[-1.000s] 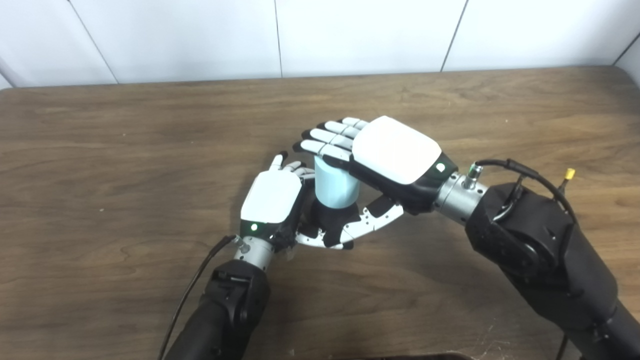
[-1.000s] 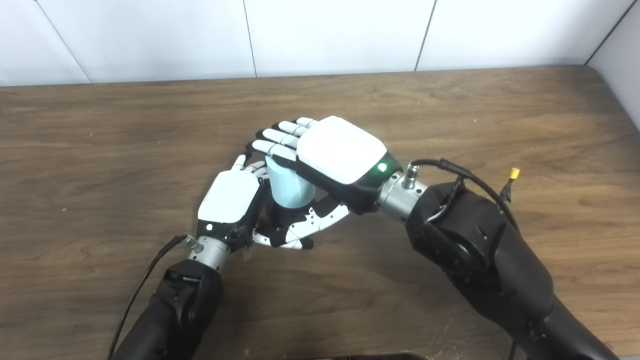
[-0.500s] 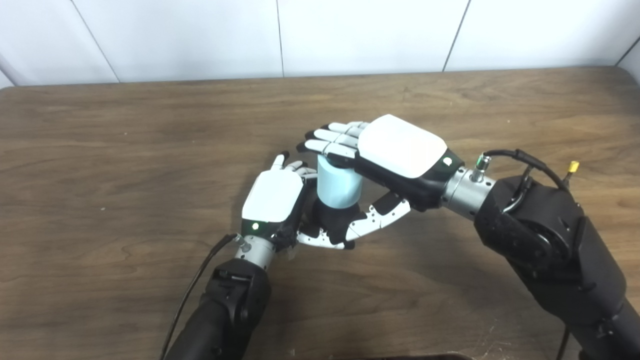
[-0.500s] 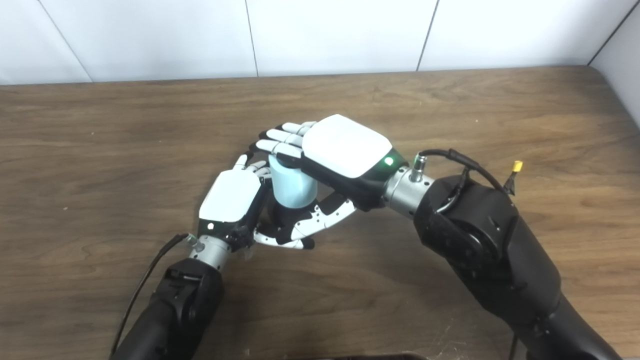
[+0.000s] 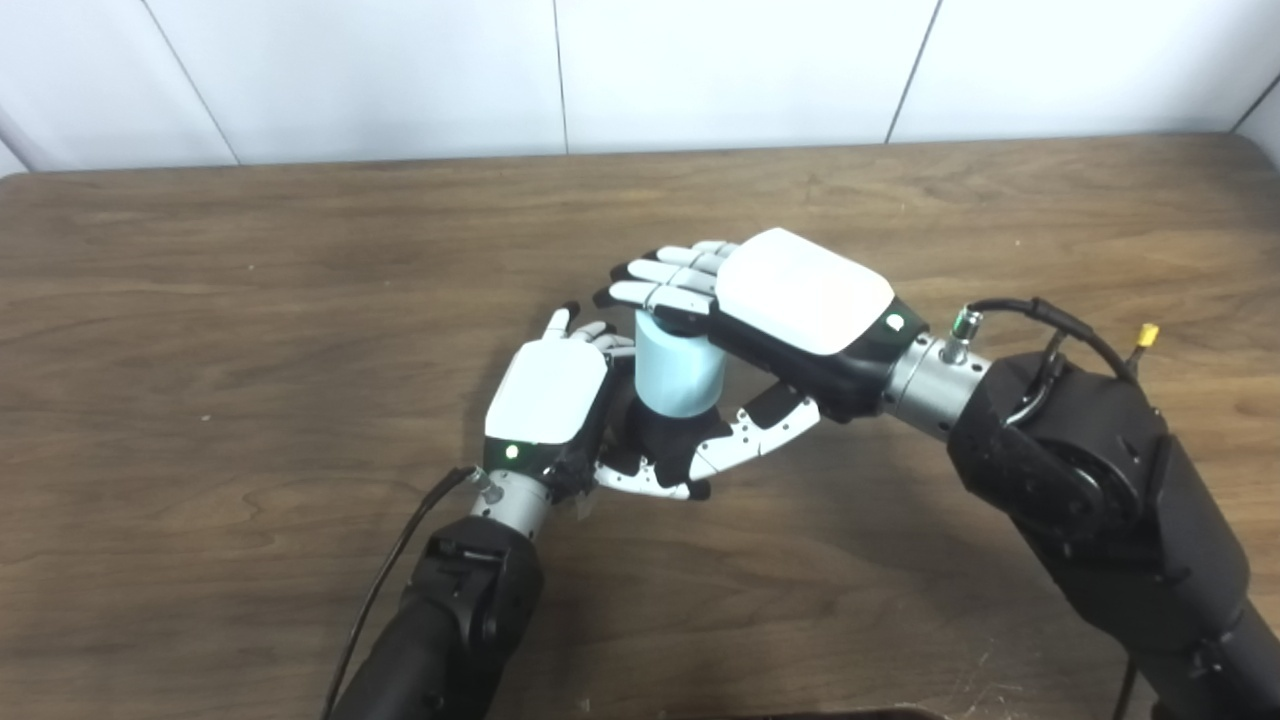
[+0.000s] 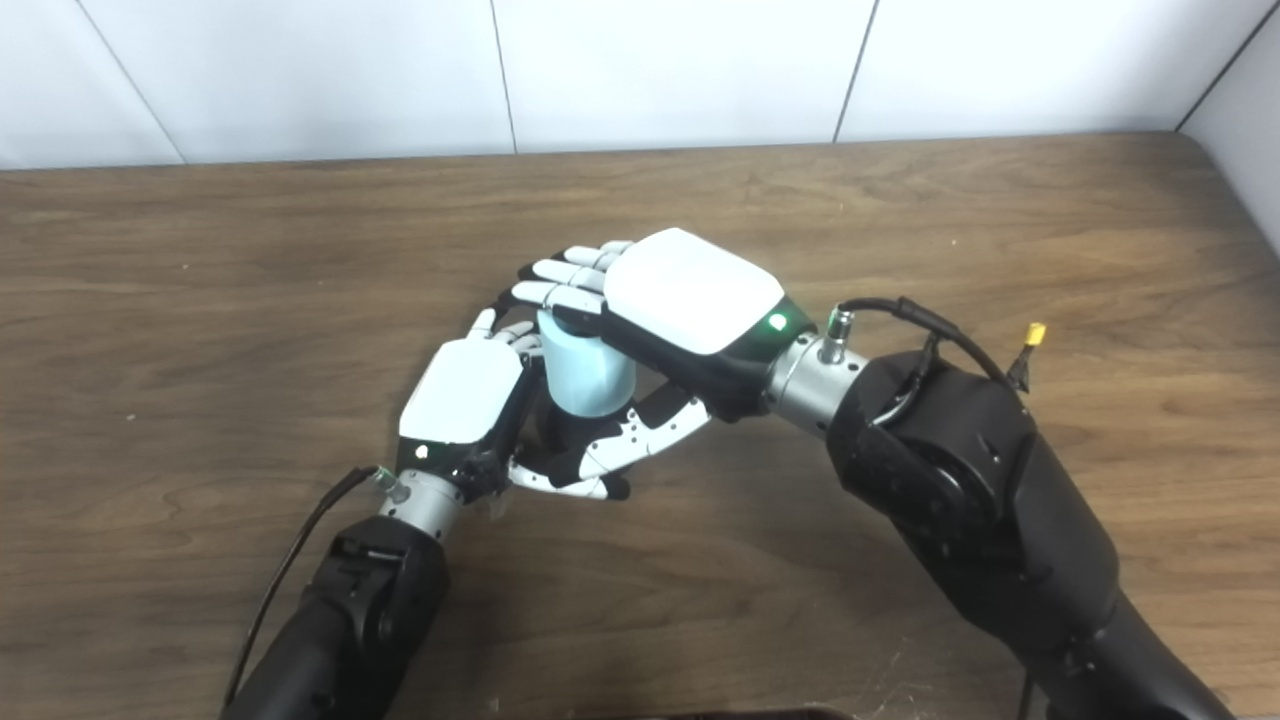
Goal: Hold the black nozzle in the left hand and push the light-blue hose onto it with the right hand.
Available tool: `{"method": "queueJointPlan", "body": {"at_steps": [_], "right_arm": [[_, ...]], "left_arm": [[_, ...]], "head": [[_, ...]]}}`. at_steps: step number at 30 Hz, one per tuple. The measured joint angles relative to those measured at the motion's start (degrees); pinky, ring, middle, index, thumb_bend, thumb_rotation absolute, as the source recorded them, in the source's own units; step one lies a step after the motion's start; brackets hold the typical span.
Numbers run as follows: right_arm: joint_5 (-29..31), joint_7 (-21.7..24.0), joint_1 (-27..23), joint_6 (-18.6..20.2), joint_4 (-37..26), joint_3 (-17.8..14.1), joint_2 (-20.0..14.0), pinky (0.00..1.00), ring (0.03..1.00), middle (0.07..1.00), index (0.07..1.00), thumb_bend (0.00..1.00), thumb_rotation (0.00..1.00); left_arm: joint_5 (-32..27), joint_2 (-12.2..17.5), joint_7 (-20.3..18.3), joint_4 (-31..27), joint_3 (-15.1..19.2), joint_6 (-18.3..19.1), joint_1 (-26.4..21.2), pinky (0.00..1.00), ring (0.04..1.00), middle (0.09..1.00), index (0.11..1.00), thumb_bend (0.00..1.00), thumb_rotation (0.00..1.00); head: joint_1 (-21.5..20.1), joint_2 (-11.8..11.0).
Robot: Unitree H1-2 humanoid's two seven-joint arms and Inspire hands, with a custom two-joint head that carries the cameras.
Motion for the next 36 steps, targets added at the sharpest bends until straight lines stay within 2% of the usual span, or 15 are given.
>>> {"method": "queueJointPlan", "body": {"at_steps": [8, 16, 23, 36], "right_arm": [[-0.83, 0.09, 0.26, -0.08, -0.27, 0.49, 0.12, 0.93, 0.931, 0.912, 0.902, 0.6, 0.84], [-3.97, 0.02, 1.43, -0.47, -0.45, 2.5, 0.07, 0.89, 0.898, 0.904, 0.89, 0.61, 0.87], [-5.97, -1.43, 2.05, -0.45, -0.35, 3.45, 0.08, 0.87, 0.875, 0.88, 0.867, 0.63, 0.86], [-6.62, -4.25, 2.04, -0.51, 1.42, 4.44, 0.08, 0.9, 0.9, 0.905, 0.901, 0.62, 0.87]], "left_arm": [[0.01, -0.03, 0.15, 0.03, 0.0, -0.03, 0.06, 1.0, 0.854, 0.745, 0.483, 0.52, 0.05], [0.02, -0.04, -0.12, 0.0, -0.03, -0.03, 0.09, 1.0, 0.866, 0.762, 0.484, 0.52, 0.05], [0.07, -0.03, -0.2, -0.01, -0.07, -0.06, 0.09, 1.0, 0.867, 0.761, 0.484, 0.52, 0.05], [0.07, 0.01, -0.24, -0.01, -0.04, -0.04, 0.11, 1.0, 0.865, 0.759, 0.484, 0.52, 0.05]], "head": [[0.18, 0.18], [0.18, 0.35], [0.0, 0.53], [0.0, 0.62]]}}
